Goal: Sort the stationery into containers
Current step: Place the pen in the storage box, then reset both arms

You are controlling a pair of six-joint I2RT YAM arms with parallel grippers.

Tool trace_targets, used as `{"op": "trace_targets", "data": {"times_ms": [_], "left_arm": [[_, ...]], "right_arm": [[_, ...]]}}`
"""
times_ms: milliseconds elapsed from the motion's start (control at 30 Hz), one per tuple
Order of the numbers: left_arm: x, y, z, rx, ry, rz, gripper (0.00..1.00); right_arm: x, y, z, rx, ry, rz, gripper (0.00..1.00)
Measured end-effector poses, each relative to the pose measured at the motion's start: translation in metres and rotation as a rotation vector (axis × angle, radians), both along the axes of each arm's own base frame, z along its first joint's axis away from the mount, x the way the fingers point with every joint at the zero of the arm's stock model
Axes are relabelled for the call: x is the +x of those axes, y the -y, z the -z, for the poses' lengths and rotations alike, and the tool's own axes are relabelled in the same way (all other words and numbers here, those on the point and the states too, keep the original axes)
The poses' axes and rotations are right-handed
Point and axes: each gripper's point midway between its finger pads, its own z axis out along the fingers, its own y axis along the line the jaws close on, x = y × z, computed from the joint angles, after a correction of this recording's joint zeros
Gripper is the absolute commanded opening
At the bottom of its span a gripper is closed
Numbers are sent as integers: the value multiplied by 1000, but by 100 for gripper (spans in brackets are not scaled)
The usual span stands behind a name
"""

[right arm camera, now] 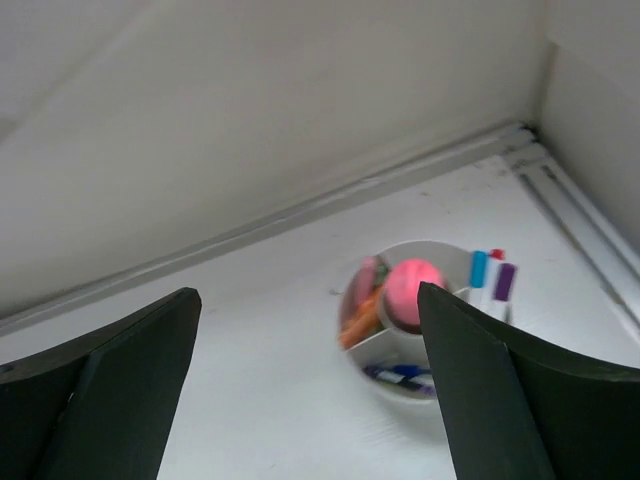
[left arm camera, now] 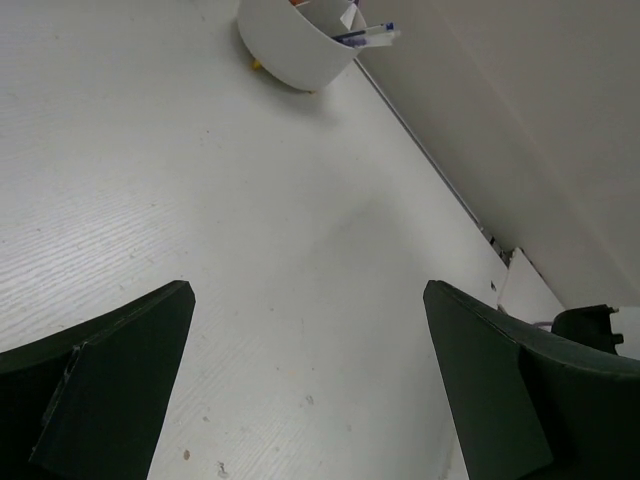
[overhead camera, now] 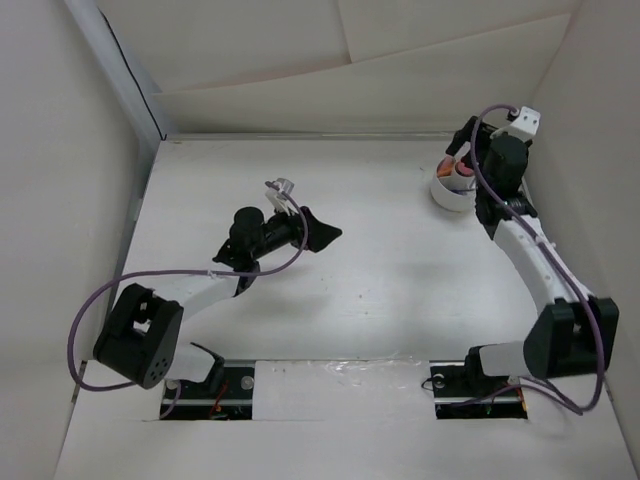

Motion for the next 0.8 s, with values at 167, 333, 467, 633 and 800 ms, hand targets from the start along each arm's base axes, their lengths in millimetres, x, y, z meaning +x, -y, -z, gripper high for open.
{"op": "trace_targets", "data": {"times_ms": [167, 333, 467, 633, 800], "left_arm": [[-8, -13, -24, -24, 72, -49, 100], [-27, -31, -77, -96, 196, -101, 100], [-48, -41, -117, -162, 282, -122, 100], [-53, -42, -110, -153, 231, -114, 100], [-52, -41, -84, -124, 135, -122, 100]], "right_arm": [[-58, -73, -37, 20, 108, -224, 98], [-101, -142, 10, 9, -1, -445, 99], [-142, -172, 68, -39, -154, -564, 99], [-191, -190, 96, -87, -220, -671, 99], [-204, -196, 97, -105, -224, -688, 99]]}}
